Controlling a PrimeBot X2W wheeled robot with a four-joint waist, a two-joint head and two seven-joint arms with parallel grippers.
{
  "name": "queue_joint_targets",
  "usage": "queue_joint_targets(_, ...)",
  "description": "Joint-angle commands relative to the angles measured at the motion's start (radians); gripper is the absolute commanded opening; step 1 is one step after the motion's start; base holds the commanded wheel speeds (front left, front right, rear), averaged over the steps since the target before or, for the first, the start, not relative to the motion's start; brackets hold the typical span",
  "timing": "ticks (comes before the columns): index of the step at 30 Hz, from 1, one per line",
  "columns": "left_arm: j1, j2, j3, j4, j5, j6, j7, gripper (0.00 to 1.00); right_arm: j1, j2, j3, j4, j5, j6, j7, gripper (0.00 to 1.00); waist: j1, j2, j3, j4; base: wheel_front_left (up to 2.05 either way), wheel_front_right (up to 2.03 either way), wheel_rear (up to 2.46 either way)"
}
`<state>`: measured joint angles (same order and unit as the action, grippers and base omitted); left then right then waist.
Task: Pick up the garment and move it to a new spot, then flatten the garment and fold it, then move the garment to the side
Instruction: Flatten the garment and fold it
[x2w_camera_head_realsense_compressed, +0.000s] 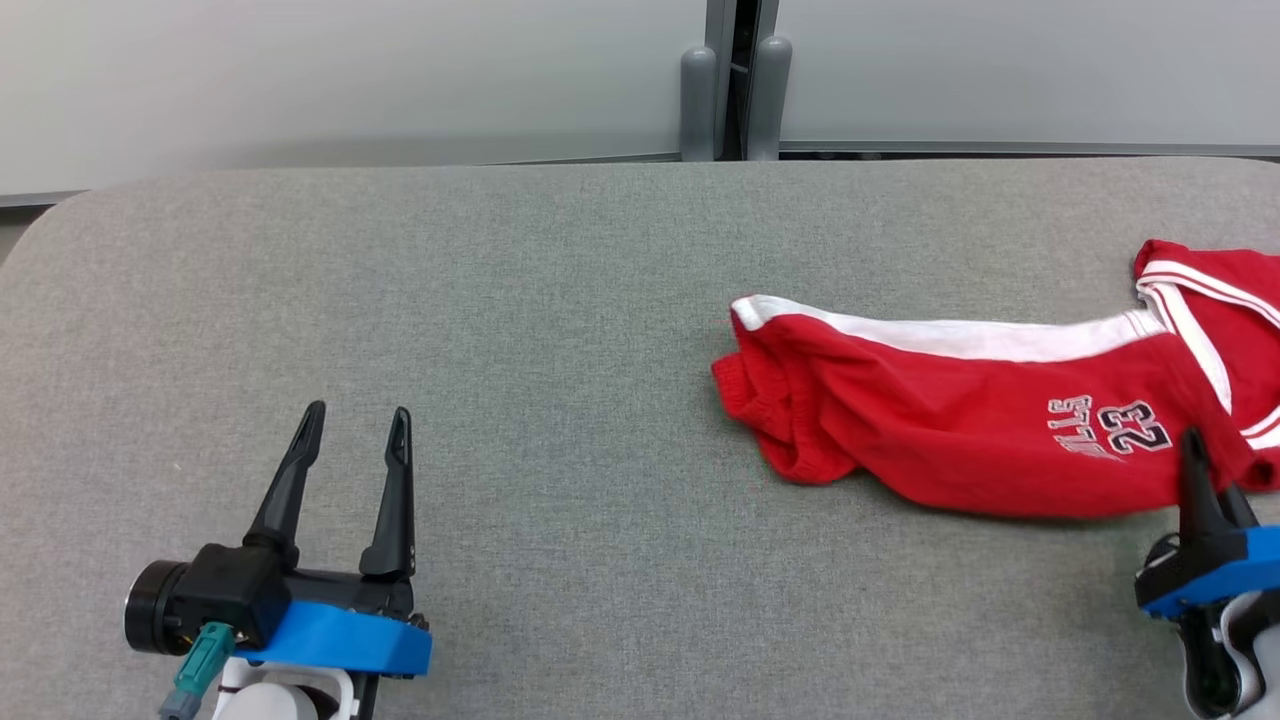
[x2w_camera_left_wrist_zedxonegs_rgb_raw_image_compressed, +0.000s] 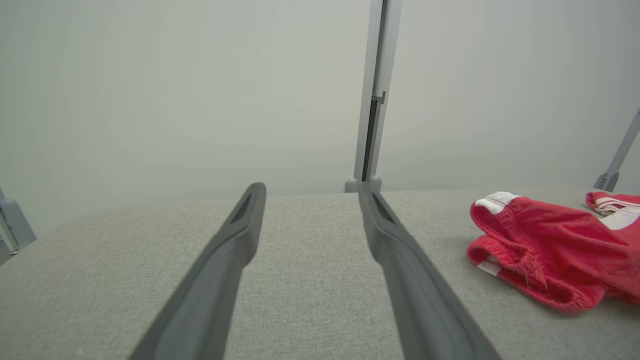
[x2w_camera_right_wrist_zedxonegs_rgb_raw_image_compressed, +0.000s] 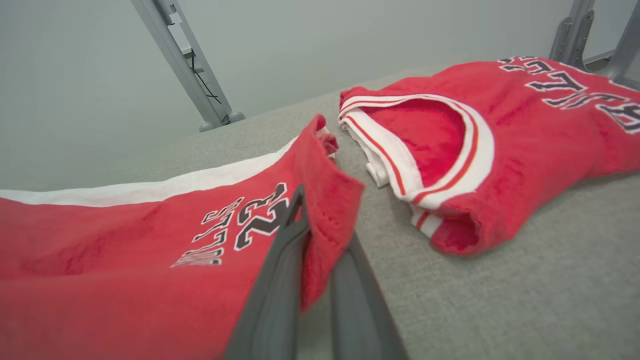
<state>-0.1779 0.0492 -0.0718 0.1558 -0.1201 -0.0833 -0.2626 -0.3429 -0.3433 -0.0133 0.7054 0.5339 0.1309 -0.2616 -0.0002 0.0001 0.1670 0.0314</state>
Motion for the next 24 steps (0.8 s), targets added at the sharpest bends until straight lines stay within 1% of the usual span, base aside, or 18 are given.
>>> queue_joint_targets(1, 0.015, 0.004, 0.001, 0.0, 0.0, -0.005, -0.002, 1.0, 0.021, 0.011, -0.015, -0.01, -0.01, 0.0, -0.004, 0.0, 0.0002, -0.0001, -0.001, 0.001, 0.0, 0.0, 0.0)
queue_joint_targets(6, 0.02, 0.003, 0.009, 0.002, -0.003, -0.005, -0.002, 1.0, 0.016, 0.04, -0.054, -0.039, -0.058, 0.0, -0.004, 0.0, 0.0002, -0.0001, -0.001, 0.0, 0.0, 0.0, 0.0)
queue_joint_targets(9, 0.019, 0.004, 0.011, 0.005, -0.003, -0.005, -0.002, 1.0, -0.02, 0.056, -0.053, -0.067, -0.085, 0.0, -0.004, 0.0, 0.0002, -0.0001, -0.003, 0.001, 0.0, 0.0, 0.0)
queue_joint_targets(12, 0.016, 0.004, 0.01, 0.006, -0.006, -0.003, -0.002, 1.0, -0.064, 0.083, -0.03, -0.103, -0.119, 0.0, -0.004, 0.0, 0.0002, -0.0001, -0.005, 0.002, 0.0, 0.0, 0.0)
queue_joint_targets(14, 0.014, 0.003, 0.009, 0.007, -0.007, -0.002, -0.002, 1.0, -0.098, 0.102, -0.001, -0.126, -0.138, 0.0, -0.004, 0.0, 0.0002, -0.0001, -0.005, 0.002, 0.0, 0.0, 0.0)
queue_joint_targets(18, 0.008, 0.003, -0.001, 0.005, -0.009, 0.0, -0.002, 1.0, -0.164, 0.146, 0.099, -0.162, -0.182, 0.0, -0.004, 0.0, 0.0002, -0.0001, 0.0, 0.008, 0.0, 0.0, 0.0)
queue_joint_targets(19, 0.008, 0.003, -0.001, 0.005, -0.009, 0.0, -0.002, 1.0, -0.164, 0.146, 0.099, -0.162, -0.182, 0.0, -0.004, 0.0, 0.0002, -0.0001, 0.0, 0.008, 0.0, 0.0, 0.0)
queue_joint_targets(24, 0.0, 0.003, -0.013, 0.002, -0.021, 0.009, -0.002, 1.0, -0.208, 0.178, 0.245, -0.183, -0.213, 0.0, -0.003, 0.0, 0.0002, -0.0001, 0.007, 0.026, 0.0, 0.0, 0.0)
